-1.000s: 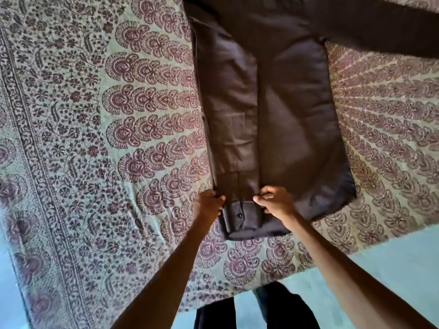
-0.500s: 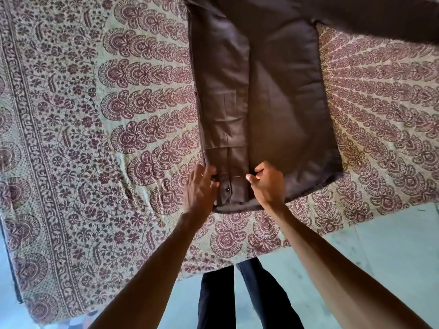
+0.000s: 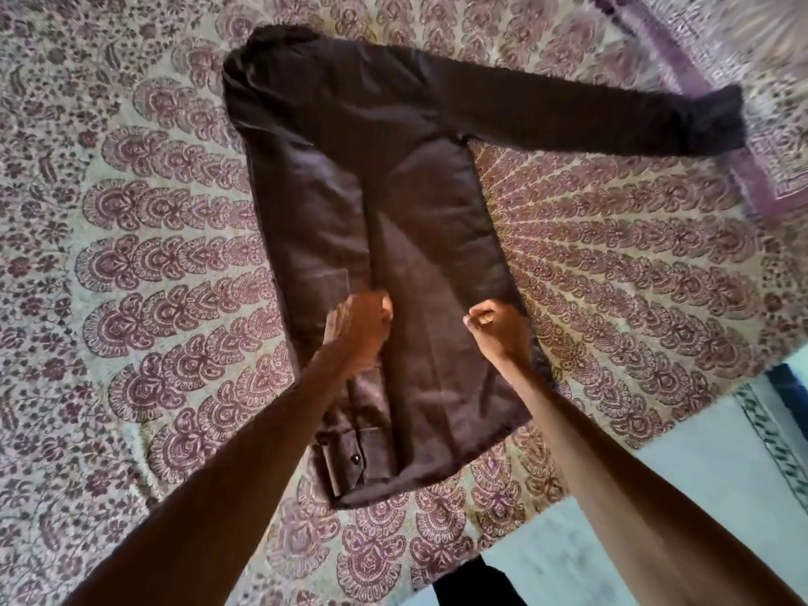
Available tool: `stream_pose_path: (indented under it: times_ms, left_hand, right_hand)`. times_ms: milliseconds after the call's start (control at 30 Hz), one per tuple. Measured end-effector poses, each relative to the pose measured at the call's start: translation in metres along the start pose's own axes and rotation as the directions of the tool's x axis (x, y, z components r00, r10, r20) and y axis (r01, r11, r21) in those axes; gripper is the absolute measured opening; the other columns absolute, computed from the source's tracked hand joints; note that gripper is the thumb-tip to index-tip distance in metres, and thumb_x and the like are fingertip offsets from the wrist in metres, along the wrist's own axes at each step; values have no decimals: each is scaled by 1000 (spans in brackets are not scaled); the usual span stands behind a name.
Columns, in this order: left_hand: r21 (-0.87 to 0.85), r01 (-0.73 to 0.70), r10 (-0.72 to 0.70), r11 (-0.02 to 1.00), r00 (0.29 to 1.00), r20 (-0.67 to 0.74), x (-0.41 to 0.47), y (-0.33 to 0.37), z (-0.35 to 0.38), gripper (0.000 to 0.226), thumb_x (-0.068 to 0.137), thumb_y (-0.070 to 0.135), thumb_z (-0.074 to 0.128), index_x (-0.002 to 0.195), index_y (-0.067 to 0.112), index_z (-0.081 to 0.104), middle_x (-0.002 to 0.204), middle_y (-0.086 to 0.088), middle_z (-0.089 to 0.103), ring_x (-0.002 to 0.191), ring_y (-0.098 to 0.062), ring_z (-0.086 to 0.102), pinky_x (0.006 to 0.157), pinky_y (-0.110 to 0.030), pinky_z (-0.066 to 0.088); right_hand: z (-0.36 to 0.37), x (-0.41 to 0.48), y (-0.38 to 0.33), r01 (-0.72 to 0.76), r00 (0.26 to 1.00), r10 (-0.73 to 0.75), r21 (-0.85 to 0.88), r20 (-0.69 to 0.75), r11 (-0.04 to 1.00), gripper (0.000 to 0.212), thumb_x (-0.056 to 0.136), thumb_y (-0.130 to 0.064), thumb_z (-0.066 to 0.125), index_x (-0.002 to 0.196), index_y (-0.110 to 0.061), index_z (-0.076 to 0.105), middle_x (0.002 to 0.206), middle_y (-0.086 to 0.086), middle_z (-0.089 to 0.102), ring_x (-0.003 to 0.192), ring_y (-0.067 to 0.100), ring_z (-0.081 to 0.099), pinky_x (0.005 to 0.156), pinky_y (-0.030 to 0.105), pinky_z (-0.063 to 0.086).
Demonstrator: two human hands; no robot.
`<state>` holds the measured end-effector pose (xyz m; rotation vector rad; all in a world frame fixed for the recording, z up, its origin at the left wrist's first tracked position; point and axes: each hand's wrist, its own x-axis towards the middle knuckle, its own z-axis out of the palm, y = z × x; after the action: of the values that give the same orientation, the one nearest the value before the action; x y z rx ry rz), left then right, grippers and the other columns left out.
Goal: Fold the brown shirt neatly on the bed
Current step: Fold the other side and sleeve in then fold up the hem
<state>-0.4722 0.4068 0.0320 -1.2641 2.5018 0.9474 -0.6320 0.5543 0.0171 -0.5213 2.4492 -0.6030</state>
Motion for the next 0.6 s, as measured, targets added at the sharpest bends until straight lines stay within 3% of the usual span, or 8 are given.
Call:
stream_pose_path:
  times_ms: [133, 300, 367, 500, 600]
  left_hand:
    - [10, -64, 64, 998, 997, 49, 82, 32, -16, 18, 90, 21, 49, 99, 18, 64, 104, -14, 67, 98, -37, 66, 79, -42, 55]
    - [99, -143, 135, 985, 987, 86, 189, 59, -41, 18, 81, 22, 53, 92, 18, 65, 97, -13, 70, 94, -35, 67, 78, -43, 55]
    - [162, -153, 147, 975, 988, 45, 234, 71, -53, 16, 85, 16, 54, 95, 17, 66, 104, -16, 68, 100, -37, 65, 81, -44, 54]
    - [242, -157, 185, 958, 978, -100, 323, 97, -73, 29, 87, 8, 52, 115, 12, 60, 124, -17, 56, 117, -39, 53, 94, -48, 47]
    - [362, -129, 172, 923, 981, -89, 378, 114, -80, 43, 87, 10, 53, 130, 10, 50, 137, -17, 44, 127, -41, 42, 103, -53, 40]
  right_hand:
    - [-26, 66, -17, -25, 995, 31, 61, -96, 998, 20, 80, -25, 72, 96, -14, 70, 96, 8, 74, 91, 25, 70, 77, 30, 53]
    - [-51, 168, -48, -25, 998, 28, 63, -55, 998, 36, 78, -33, 75, 105, -10, 69, 107, 7, 72, 99, 25, 68, 78, 28, 51]
    - [-54, 208, -58, 7, 1000, -7, 31, 13, 999, 42, 77, -42, 73, 106, -13, 69, 108, 3, 72, 100, 22, 67, 81, 29, 54]
    - [-55, 258, -73, 125, 983, -117, -45, 144, 991, 38, 76, -53, 70, 82, -16, 71, 76, -3, 69, 71, 15, 64, 60, 25, 48]
    - [-50, 280, -80, 215, 963, -203, -55, 177, 975, 39, 73, -54, 71, 78, -15, 72, 69, -3, 71, 65, 15, 64, 56, 26, 46]
